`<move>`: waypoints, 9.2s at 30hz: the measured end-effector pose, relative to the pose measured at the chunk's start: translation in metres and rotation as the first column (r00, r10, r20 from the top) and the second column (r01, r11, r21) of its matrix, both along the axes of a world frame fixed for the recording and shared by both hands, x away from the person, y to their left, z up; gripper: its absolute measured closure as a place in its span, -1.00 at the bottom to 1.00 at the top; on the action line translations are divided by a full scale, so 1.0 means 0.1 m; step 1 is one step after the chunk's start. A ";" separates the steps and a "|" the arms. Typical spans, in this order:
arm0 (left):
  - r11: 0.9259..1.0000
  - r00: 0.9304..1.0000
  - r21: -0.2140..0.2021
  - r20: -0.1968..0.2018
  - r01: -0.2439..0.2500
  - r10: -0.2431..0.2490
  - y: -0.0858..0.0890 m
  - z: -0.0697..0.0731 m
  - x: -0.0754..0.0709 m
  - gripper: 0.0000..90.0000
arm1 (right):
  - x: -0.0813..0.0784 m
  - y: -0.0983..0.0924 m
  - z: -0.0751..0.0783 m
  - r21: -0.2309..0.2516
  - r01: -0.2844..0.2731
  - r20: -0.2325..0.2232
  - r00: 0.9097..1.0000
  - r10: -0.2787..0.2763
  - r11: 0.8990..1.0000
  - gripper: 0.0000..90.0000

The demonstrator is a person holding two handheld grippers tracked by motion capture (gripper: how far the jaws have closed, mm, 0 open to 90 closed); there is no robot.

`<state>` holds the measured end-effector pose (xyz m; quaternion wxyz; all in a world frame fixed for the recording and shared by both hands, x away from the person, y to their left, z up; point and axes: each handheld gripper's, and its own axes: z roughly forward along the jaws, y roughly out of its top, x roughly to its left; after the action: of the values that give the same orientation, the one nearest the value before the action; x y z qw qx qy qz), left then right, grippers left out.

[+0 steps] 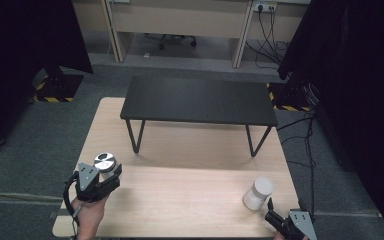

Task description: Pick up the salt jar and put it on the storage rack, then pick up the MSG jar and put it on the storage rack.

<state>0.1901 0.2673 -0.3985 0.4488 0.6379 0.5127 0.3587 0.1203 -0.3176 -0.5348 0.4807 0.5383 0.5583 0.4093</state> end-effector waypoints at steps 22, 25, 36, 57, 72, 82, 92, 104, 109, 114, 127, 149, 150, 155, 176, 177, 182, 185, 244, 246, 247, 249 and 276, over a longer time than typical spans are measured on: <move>0.999 0.999 -0.027 0.032 0.033 -0.032 -0.34 0.51 0.37 -0.30 | -0.01 -0.01 -0.01 0.029 0.007 0.010 1.000 -0.007 1.000 -0.99; 0.998 0.999 -0.039 0.035 0.042 -0.041 -0.38 0.62 0.48 -0.30 | -0.01 -0.02 -0.01 0.033 0.006 0.010 1.000 -0.007 0.999 -0.99; 0.997 0.995 -0.028 0.061 0.078 -0.076 -0.49 0.86 0.68 -0.30 | -0.02 -0.04 -0.01 0.034 -0.005 0.014 1.000 0.004 0.999 -0.99; 0.995 0.990 0.005 0.102 0.096 -0.096 -0.77 1.21 1.07 -0.30 | -0.01 -0.01 -0.02 0.019 0.000 0.015 1.000 0.000 1.000 -0.99; 0.996 0.992 -0.003 0.095 0.086 -0.086 -0.74 1.19 1.53 -0.30 | 0.01 -0.01 0.01 0.016 0.004 -0.003 1.000 -0.004 1.000 -0.99; 0.996 0.992 0.019 0.093 0.086 -0.087 -0.79 1.12 1.83 -0.30 | 0.00 0.01 -0.01 0.028 0.025 0.006 1.000 -0.025 0.999 -0.99; 0.994 0.992 0.040 0.075 0.097 -0.100 -0.75 1.14 2.03 -0.30 | 0.01 0.02 0.00 0.022 0.028 0.004 1.000 -0.028 0.999 -0.99; 0.991 0.990 0.015 0.035 0.137 -0.137 -0.65 1.19 2.17 -0.31 | 0.01 0.02 0.00 0.013 0.024 0.001 1.000 -0.024 1.000 -0.99; 0.988 0.987 0.006 0.047 0.151 -0.151 -0.59 1.15 2.17 -0.31 | 0.01 0.03 0.00 0.006 0.023 0.000 1.000 -0.023 1.000 -0.99; 0.985 0.987 0.080 0.032 0.152 -0.154 -0.66 1.17 2.18 -0.36 | 0.01 0.01 0.00 0.008 0.015 -0.001 1.000 -0.015 1.000 -0.99; 0.986 0.985 0.034 0.055 0.161 -0.162 -0.60 1.06 1.97 -1.00 | 0.00 -0.02 -0.01 0.019 0.002 0.007 1.000 -0.002 1.000 -0.99; 0.994 0.988 0.029 0.115 0.102 -0.105 -0.37 0.87 1.24 -1.00 | -0.01 -0.05 0.00 -0.003 -0.031 0.001 1.000 0.031 1.000 -0.99; 0.995 0.988 0.023 0.117 0.101 -0.103 -0.35 0.86 1.21 -1.00 | -0.01 -0.05 0.00 -0.004 -0.033 0.000 0.999 0.033 0.999 -0.99; 0.995 0.988 -0.003 0.121 0.098 -0.097 -0.23 0.77 1.04 -1.00 | -0.01 -0.05 0.00 -0.009 -0.037 -0.001 0.999 0.037 0.999 -0.99; 0.999 0.998 -0.031 0.043 0.041 -0.040 0.03 0.23 0.65 -1.00 | -0.01 -0.06 0.00 -0.018 -0.045 -0.008 0.999 0.045 0.999 -0.99; 0.999 0.999 -0.033 0.034 0.037 -0.036 0.05 0.21 0.64 -1.00 | -0.01 -0.06 0.00 -0.018 -0.046 -0.008 0.999 0.046 0.999 -0.99; 0.999 1.000 -0.038 0.009 0.022 -0.022 0.14 0.08 0.58 -1.00 | 0.00 -0.08 0.01 -0.013 -0.055 -0.014 0.998 0.055 0.998 -0.99; 0.999 1.000 -0.037 -0.003 0.019 -0.019 0.19 0.00 0.54 -1.00 | 0.00 -0.08 0.01 -0.015 -0.056 -0.014 0.998 0.056 0.998 -0.99; 0.995 0.986 -0.044 -0.141 -0.093 0.086 0.52 -0.88 0.01 -1.00 | 0.03 -0.05 0.04 -0.019 -0.046 -0.033 0.998 0.046 0.999 -0.99; 0.995 0.987 -0.044 -0.137 -0.090 0.083 0.52 -0.88 0.01 -1.00 | 0.03 -0.07 0.05 -0.012 -0.056 -0.035 0.998 0.055 0.998 -0.99; 0.995 0.987 -0.044 -0.137 -0.090 0.083 0.52 -0.88 0.01 -1.00 | 0.03 -0.07 0.05 -0.012 -0.056 -0.035 0.998 0.055 0.998 -0.99; 0.995 0.987 -0.048 -0.136 -0.091 0.083 0.52 -0.88 0.00 -1.00 | 0.03 -0.09 0.06 -0.001 -0.064 -0.035 0.997 0.064 0.998 -0.99; 0.995 0.992 -0.088 -0.122 -0.054 0.044 0.60 -0.91 -0.02 -1.00 | -0.20 -0.21 0.10 0.096 -0.219 0.003 0.975 0.220 0.971 -0.99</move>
<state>0.1879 0.3270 -0.4892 0.4371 0.6242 0.5701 0.3070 0.1006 -0.3384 -0.5243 0.4040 0.4971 0.5962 0.4840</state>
